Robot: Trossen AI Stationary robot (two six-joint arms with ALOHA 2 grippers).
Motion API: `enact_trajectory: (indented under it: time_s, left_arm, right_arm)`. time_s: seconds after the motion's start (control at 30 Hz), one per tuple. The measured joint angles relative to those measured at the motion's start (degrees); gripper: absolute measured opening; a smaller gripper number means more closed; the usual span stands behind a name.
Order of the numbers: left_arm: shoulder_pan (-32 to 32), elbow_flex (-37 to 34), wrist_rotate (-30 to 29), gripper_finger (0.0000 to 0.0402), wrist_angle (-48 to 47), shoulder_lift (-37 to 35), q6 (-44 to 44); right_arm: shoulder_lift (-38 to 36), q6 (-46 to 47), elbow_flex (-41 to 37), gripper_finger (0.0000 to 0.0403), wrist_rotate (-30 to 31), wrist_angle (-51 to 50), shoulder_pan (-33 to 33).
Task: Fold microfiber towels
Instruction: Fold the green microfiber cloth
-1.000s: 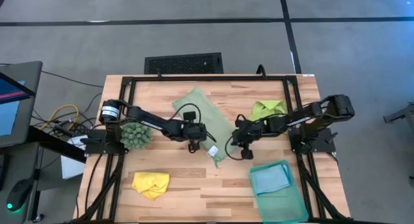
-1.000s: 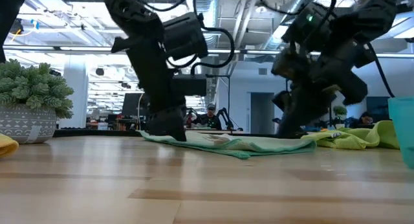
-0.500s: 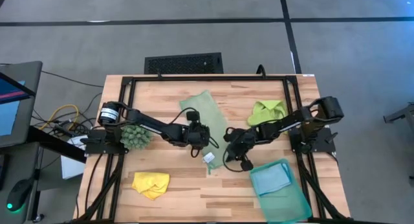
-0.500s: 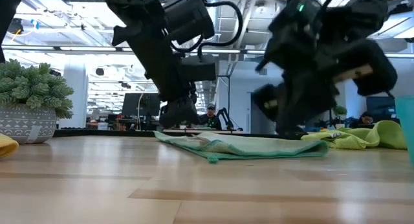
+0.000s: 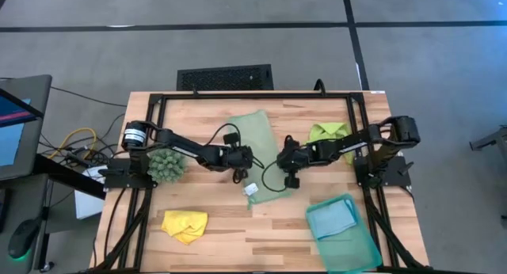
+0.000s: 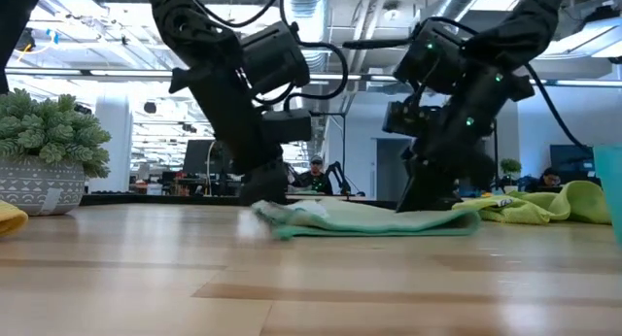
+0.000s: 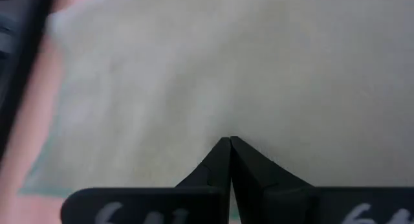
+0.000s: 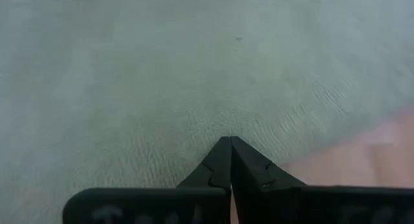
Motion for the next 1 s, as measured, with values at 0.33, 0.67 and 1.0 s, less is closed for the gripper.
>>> enact_trajectory:
  time_s: [0.33,0.67,1.0]
  left_arm:
    - [-3.0,5.0,-5.1,0.0,-9.1,0.0,1.1]
    - [-11.7,9.9,18.5,0.0,-8.9,0.0,3.1]
    - [-18.5,6.5,25.4,0.0,1.8,0.2,1.1]
  right_arm:
    - [-6.7,-2.6,-0.7,0.0016,-4.3,-1.0,3.7]
    - [-5.7,-1.3,-0.4,0.0018,0.0,2.1,4.7]
    - [1.7,-1.8,-0.1,0.0026,-1.0,5.3,3.1]
